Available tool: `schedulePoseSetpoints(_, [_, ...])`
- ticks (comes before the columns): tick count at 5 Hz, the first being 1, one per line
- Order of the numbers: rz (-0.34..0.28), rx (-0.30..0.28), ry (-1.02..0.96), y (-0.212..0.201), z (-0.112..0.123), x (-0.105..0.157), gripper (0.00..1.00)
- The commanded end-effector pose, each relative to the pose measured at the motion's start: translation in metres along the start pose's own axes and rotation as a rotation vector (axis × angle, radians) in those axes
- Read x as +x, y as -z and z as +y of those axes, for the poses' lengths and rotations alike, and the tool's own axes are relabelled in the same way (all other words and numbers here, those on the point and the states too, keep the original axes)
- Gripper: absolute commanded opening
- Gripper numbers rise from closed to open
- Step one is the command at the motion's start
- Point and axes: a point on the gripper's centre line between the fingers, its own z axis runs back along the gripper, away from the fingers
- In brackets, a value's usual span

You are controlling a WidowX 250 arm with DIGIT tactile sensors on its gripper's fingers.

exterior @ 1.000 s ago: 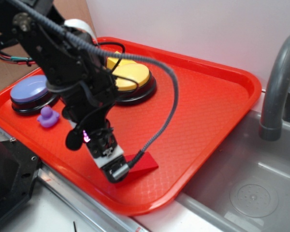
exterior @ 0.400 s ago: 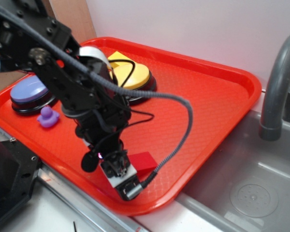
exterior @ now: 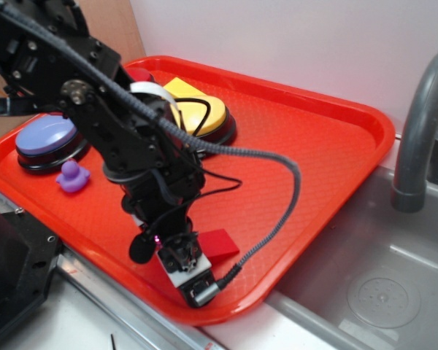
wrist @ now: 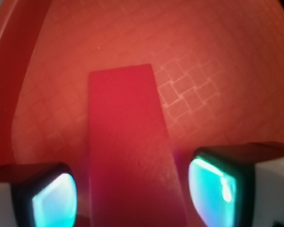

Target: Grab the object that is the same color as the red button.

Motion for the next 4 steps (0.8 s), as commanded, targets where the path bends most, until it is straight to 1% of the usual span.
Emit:
schedulePoseSetpoints(1, [0.014,-0.011,-0.001,0.001,0.0,0.003,0.0])
schedulePoseSetpoints(2, [0.025,-0.007,-0.004,0.002,0.002,0.002,0.0])
schedulePoseSetpoints(3, [-0.006,-0.006,-0.03,-0.022,0.009,0.006,0.0])
schedulePoseSetpoints(4, [-0.032,0.015,-0.106,-0.07,0.02,0.019,0.0])
